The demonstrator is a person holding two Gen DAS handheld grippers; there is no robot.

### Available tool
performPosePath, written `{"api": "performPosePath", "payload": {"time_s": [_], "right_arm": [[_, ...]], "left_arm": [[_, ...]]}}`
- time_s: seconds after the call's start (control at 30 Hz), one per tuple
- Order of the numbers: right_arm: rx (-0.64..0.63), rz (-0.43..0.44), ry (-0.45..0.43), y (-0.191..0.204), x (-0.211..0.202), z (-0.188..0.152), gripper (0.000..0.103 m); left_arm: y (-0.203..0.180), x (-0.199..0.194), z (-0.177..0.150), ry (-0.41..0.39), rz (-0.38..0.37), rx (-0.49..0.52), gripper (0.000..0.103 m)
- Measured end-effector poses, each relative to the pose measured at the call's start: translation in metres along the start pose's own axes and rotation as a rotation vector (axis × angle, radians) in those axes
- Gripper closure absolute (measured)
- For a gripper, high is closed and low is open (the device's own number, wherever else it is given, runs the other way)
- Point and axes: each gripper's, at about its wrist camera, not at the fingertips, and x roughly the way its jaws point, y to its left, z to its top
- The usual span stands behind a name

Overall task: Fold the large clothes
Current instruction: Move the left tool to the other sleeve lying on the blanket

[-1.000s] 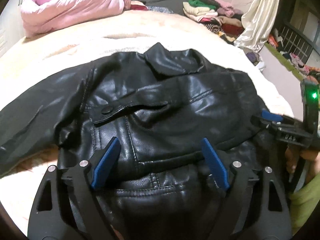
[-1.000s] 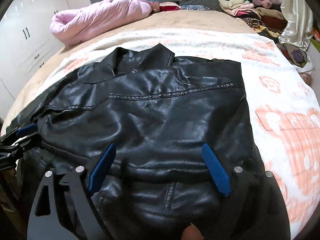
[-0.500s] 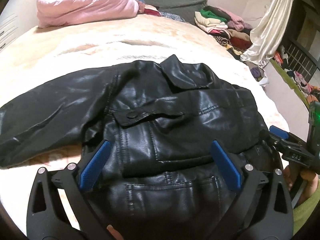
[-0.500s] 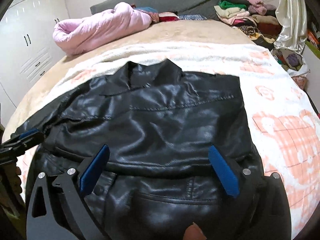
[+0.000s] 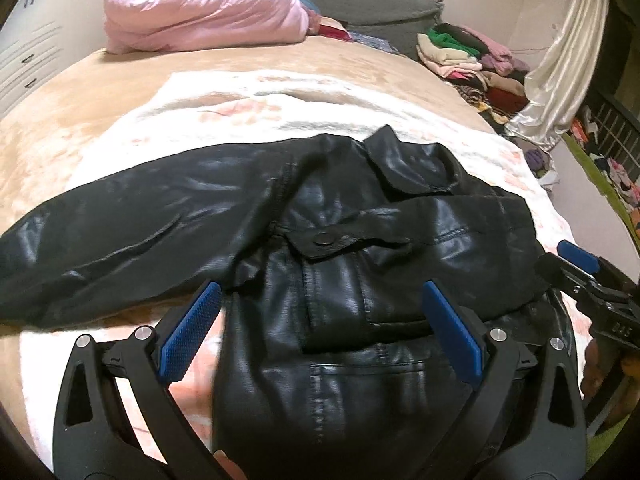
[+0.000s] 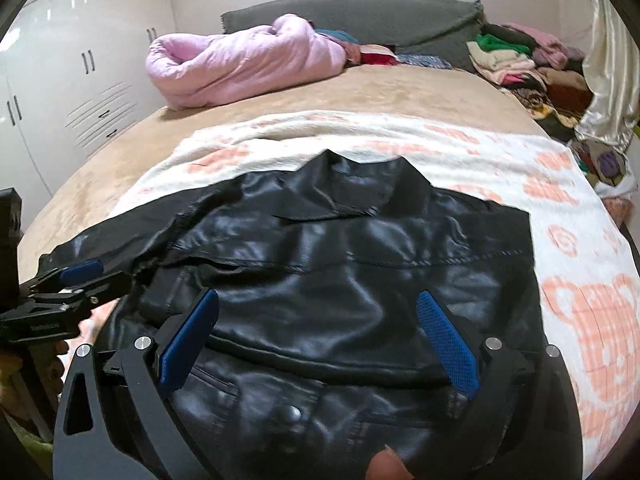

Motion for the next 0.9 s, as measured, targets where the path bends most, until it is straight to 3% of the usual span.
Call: {"api": "performPosePath", "payload": {"time_s": [0.4,0.5,0.9], "right_arm": [[-0.099,0.071,-0.014,0.065,0.011,0.026,0.004],[-0.125,0.089,-0.016,0.081,0.014,0.032,0.004],[-0.185,0.161,-0.015,0.132,0.025,0.048,0.004]], "left_arm": [[0.049,-0.023,0.008,-0.042,0.116,-0.105,0.009],[0.064,-0.029,0.008,-0.062,0.177,-0.14,0.009],[0.126,-0.049,0.006,-0.097,0.352,-0.373,0.009]]}}
